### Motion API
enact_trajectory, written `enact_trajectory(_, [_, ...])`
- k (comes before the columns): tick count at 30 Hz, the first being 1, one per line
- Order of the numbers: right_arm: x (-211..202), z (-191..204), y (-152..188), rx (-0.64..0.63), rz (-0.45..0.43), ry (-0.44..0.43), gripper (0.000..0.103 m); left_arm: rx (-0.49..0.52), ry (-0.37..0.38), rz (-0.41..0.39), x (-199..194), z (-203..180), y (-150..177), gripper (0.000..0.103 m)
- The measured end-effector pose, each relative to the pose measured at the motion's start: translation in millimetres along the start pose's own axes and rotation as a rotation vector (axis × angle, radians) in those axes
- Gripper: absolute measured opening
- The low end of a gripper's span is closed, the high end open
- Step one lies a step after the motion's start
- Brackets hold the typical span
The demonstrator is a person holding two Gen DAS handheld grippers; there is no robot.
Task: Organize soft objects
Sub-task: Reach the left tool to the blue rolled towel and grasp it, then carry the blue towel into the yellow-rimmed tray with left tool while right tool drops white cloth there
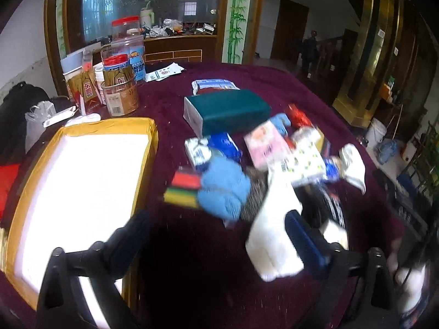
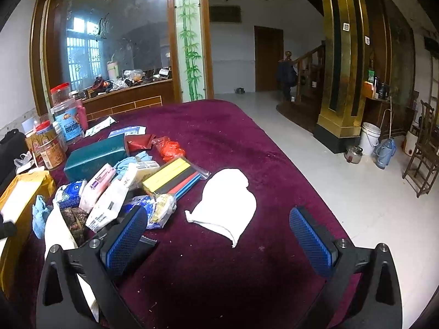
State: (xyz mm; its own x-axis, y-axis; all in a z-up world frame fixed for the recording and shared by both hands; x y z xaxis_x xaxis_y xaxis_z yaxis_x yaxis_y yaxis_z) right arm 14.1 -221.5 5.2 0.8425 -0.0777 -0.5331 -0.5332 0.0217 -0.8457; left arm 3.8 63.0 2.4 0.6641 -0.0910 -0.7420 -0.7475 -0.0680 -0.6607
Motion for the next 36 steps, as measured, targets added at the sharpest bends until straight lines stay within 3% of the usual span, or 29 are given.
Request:
enact_trajectory(2, [0, 1, 0, -0.004, 0.000, -0.003, 0.103, -0.020, 0.022, 0.006, 8, 5, -11, 0.081])
enact_trajectory(10, [3, 4, 2, -0.009, 0.019, -0.002, 0.103, -0.002, 0.004, 0.073, 48, 8, -16, 0.081])
enact_trajectory(12, [4, 4, 3, -0.012, 0.023, 0.002, 0.103, 0.007, 0.013, 0.081, 56, 5, -18, 0.077])
enact_trajectory(14, [4, 3, 3, -0.011, 0.027, 0.006, 0.103, 0.023, -0.002, 0.093, 67, 3, -20, 0.041])
enact_trajectory(17, [7, 2, 5, -0.014, 0.039, 0.012, 0.103, 0.019, 0.039, 0.127, 76, -3, -18, 0.040])
enact_trajectory(21, [10, 3, 7, -0.022, 0.056, 0.018, 0.103, 0.009, 0.076, 0.078, 61, -7, -19, 0.040])
enact_trajectory(28, [13, 0, 9, -0.005, 0.075, 0.005, 0.103, -0.046, 0.188, -0.017, -4, -8, -17, 0.040])
enact_trajectory(32, [-5, 15, 10, -0.023, 0.087, -0.093, 0.103, -0.081, 0.240, -0.063, -40, 2, -7, 0.040])
enact_trajectory(36, [-40, 74, 4, -0.088, 0.102, -0.307, 0.103, -0.121, 0.249, -0.083, -59, 23, 6, 0.040])
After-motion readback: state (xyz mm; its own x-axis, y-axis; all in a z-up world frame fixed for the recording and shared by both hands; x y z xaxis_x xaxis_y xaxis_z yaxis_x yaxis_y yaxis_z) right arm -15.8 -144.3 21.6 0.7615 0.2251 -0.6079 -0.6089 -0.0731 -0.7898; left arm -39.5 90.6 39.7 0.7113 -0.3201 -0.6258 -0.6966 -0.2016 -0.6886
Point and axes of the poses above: each gripper's, at about its wrist camera, not at the fingertips, and x roughly the way its jaws point, z to its left, y to its underside, the point moved 10 cm from there along x, roughly the way its jaws point, and after that the axes turned 3 degrees about -x, right-handed, at the moved point
